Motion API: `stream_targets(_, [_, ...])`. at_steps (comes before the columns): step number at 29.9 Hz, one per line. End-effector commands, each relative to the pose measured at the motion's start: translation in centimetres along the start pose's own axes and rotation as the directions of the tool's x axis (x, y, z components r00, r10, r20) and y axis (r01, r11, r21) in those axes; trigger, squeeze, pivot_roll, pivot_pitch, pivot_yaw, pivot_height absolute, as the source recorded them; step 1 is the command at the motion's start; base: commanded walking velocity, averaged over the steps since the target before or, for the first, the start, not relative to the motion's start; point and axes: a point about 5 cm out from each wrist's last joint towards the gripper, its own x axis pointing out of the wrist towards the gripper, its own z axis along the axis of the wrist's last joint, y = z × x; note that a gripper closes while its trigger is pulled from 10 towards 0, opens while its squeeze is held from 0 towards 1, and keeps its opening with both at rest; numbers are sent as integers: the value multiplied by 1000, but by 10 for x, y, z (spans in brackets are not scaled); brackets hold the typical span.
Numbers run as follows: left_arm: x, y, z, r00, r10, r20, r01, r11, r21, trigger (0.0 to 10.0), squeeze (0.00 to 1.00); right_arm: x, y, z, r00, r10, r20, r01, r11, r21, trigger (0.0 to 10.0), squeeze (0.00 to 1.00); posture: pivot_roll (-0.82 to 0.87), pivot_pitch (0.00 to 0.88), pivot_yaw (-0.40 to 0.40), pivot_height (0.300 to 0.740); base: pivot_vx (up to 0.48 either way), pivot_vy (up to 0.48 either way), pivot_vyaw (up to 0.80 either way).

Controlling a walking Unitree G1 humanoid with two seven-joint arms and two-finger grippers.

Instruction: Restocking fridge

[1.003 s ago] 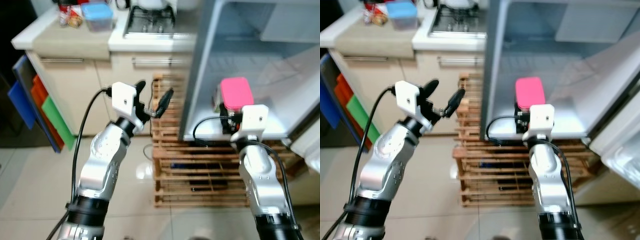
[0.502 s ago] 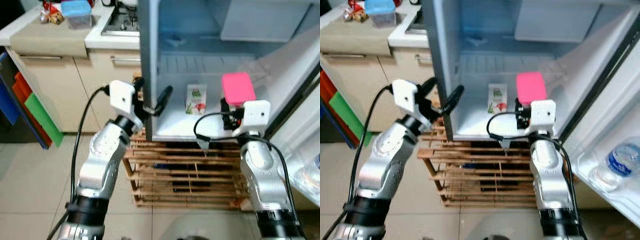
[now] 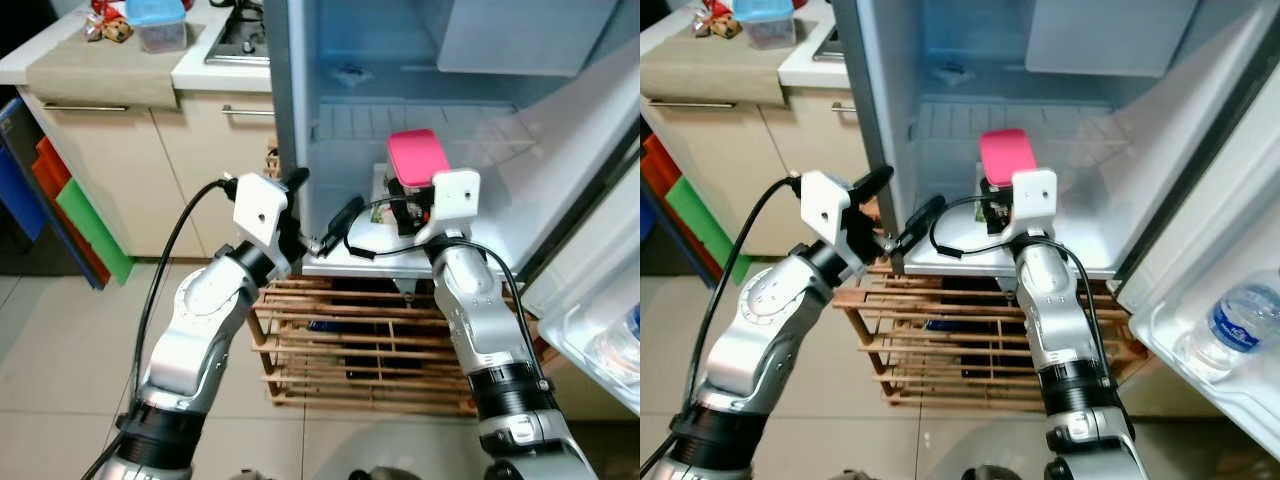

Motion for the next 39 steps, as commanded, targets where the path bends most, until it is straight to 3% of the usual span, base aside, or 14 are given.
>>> stream_targets(1, [-6, -1, 3, 1000, -26, -9, 26, 1000, 12, 10000, 0, 6, 1, 6, 1000, 1, 26, 0, 1000, -17, 0, 0, 10, 72, -32, 740, 0, 0, 0])
stream_targets(5, [-13, -5, 2, 997, -69, -29, 68, 997, -24, 10000, 0, 12, -1, 13, 998, -12, 55, 13, 1000, -19, 0, 0, 27, 76, -35, 740, 0, 0, 0])
stream_targets(9, [-23, -8, 1, 991, -119, -65, 117, 993, -26, 10000, 0, 27, 4, 45, 987, -15, 158, 17, 1000, -13, 0, 0, 54, 94, -24, 740, 0, 0, 0])
stream_targets(22, [-23, -17, 2, 985, -158, -68, 153, 986, -71, 10000, 0, 62, 21, 47, 997, -12, 76, 13, 1000, -17, 0, 0, 96, 144, 15, 740, 0, 0, 0])
stream_targets(31, [-45, -24, 11, 978, -191, -88, 184, 979, -84, 10000, 0, 77, 19, 69, 989, -59, 135, 69, 995, -70, 0, 0, 173, 184, 44, 740, 0, 0, 0])
stream_targets(39, [-60, -27, 14, 976, -179, -124, 165, 979, -121, 10000, 0, 85, 21, 80, 987, -72, 144, 81, 995, -58, 0, 0, 203, 197, 59, 740, 0, 0, 0])
